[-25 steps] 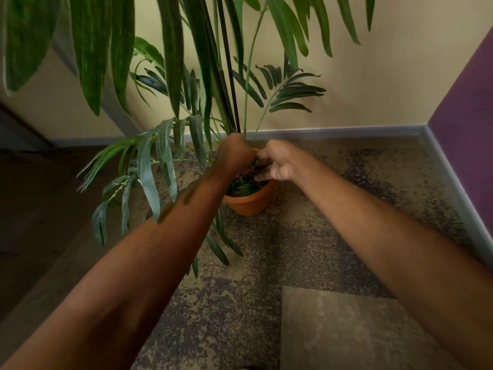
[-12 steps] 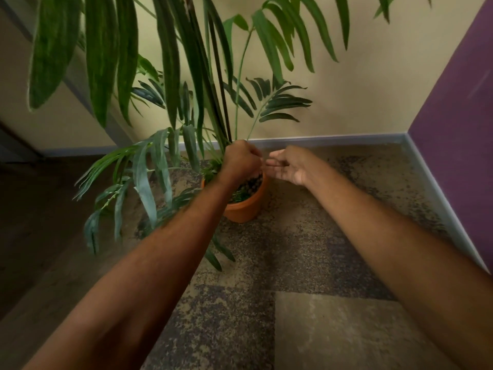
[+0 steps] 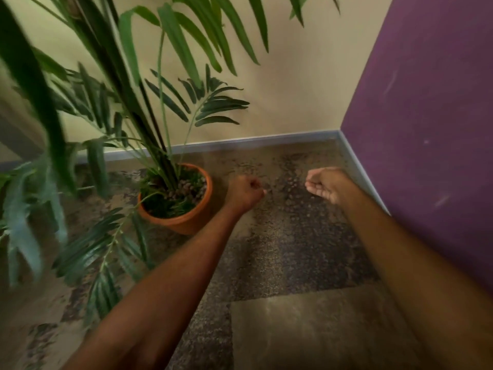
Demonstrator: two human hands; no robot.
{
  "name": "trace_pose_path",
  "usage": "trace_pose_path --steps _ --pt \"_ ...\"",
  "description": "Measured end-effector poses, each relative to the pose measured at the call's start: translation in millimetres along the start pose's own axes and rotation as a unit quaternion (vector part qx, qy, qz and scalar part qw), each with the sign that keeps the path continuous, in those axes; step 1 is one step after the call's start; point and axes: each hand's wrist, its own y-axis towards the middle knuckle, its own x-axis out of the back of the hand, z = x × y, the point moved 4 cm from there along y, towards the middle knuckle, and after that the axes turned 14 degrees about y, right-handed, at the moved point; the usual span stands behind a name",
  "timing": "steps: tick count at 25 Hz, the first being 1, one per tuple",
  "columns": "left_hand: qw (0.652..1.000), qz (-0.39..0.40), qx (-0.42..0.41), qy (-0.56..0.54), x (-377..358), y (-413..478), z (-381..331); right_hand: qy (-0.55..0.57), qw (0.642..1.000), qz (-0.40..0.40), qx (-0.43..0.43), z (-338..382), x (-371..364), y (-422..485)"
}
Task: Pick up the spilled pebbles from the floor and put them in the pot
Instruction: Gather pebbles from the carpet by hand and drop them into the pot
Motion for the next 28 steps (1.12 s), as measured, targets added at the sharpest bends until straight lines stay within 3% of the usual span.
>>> trace_pose_path --steps 4,7,10,12,14,16,20,28 --pt "0.997 0.054 -0.005 0.062 -43.0 12.6 2.2 -0.111 0.992 -0.060 0.013 -26.4 55.3 19.4" --pt "0.991 0.094 -0.008 0.100 -67.8 19.8 7.0 -0.249 0.968 -0.022 0.004 -51.3 71.8 29.3" --pt "0.984 0.115 -0.008 0.136 -82.2 27.3 11.7 -0.416 0.909 0.032 -0.003 -72.4 69.8 38.1" --pt "0.982 0.123 0.006 0.141 -88.7 36.9 16.4 -0.493 0.869 0.016 0.028 -82.4 63.1 45.6" --pt "0.981 0.116 0.017 0.156 -93.1 46.0 22.0 -0.502 0.862 0.005 0.067 -87.5 51.9 51.0" --pt "0.979 0.107 0.016 0.173 -96.0 53.8 25.6 -0.471 0.878 0.012 0.084 -88.6 39.9 56.6" --pt "0.980 0.096 -0.033 0.172 -101.2 71.8 25.6 -0.442 0.888 0.026 0.126 -82.2 26.9 67.6" --pt "0.974 0.098 -0.144 0.147 -115.1 79.0 7.3 -0.426 0.895 0.062 0.115 -81.2 7.3 75.3"
